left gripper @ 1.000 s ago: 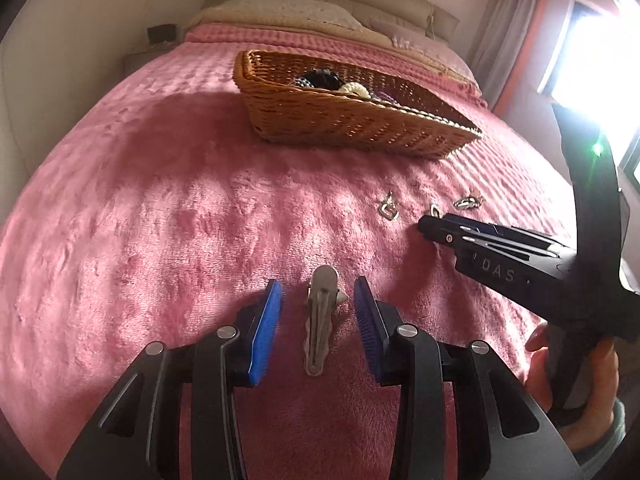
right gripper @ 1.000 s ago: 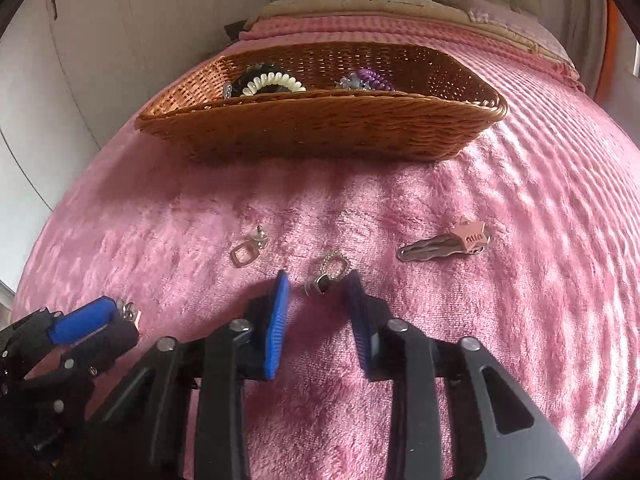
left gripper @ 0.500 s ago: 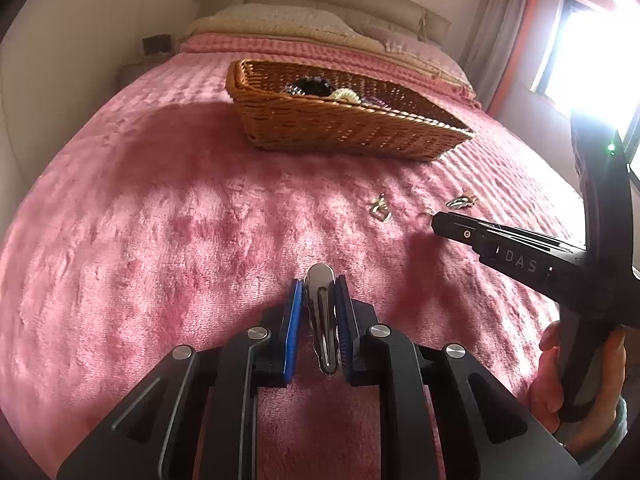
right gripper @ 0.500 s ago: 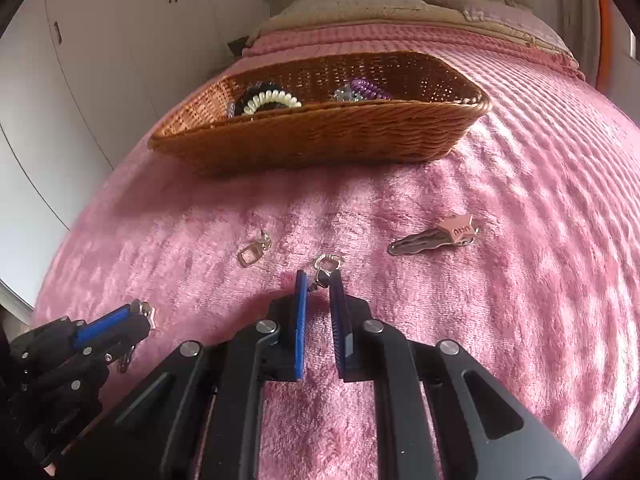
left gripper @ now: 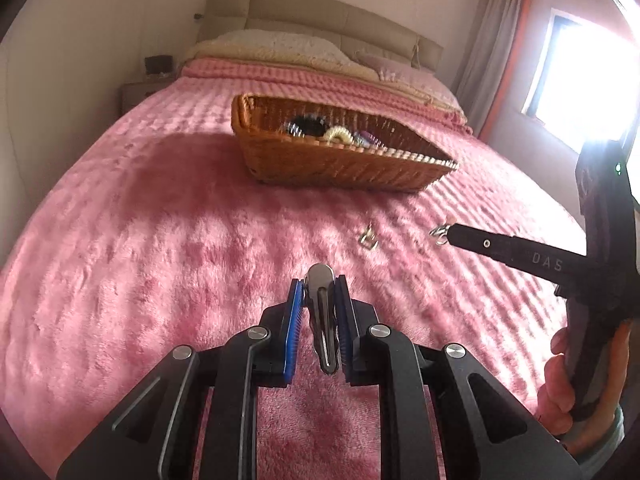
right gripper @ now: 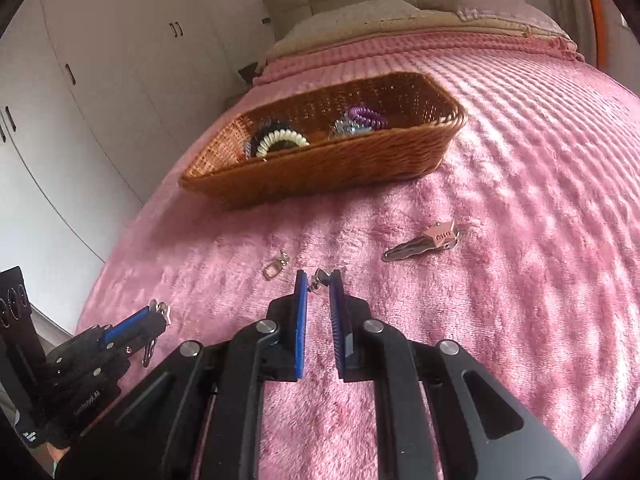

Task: Organize jewelry
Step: 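Carry the hair clip and silver ring into the basket and open both tools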

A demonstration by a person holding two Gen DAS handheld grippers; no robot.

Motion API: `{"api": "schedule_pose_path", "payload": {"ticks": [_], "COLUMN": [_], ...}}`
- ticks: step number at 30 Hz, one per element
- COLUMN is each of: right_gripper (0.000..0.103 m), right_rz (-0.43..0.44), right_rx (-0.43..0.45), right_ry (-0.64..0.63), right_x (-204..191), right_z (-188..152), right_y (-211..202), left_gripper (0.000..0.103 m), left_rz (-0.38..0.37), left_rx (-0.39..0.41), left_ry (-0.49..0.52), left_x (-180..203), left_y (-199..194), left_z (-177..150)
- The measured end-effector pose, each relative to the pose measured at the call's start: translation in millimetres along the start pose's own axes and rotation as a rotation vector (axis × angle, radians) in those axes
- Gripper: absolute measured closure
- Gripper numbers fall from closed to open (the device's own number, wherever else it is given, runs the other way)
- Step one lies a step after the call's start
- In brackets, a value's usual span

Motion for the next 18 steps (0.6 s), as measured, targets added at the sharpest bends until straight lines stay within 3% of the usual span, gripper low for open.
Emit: {"api": "schedule_pose_path", "payload": {"ticks": [6, 11, 15, 18], "right_gripper": [0.094, 0.094, 0.094, 0.094], "right_rz": [0.020, 0.010, -0.001, 0.011], "right_rx": [0.053, 0.140, 0.169, 0.172], "right_ry": [-0.034, -0.111, -0.131, -0.121], "right_x": [-13.8, -34.4, -35.4, -27.1], "right_z": [18.8, 61.3, 101.7, 127.1], "right_y": [-27.4, -48.6, -34.9, -17.6], "left_gripper": [0.089, 0.089, 0.089, 0.089], "left_rz": [-0.032, -0.059, -0.070, -0.074], "left_rx": [0.086, 0.186, 0.236, 0.221], "left_ry": [-0.017, 0.012, 0.010, -0.018], "left_x": [2.2, 13.0, 20.9, 22.9], "left_y": [-24.4, -38.0, -20.9, 9.5], "left_z": [32.1, 86.0, 134.9, 159.6]}}
Point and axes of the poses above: each gripper's, at about its wrist camera, not at the fingertips, and y roughly the way its jaws point, x to its right, z to its top, the point moved 3 cm from there along y, roughly the way its jaws point, and after that the axes turned 12 degrees about z, right-handed, at the moved point
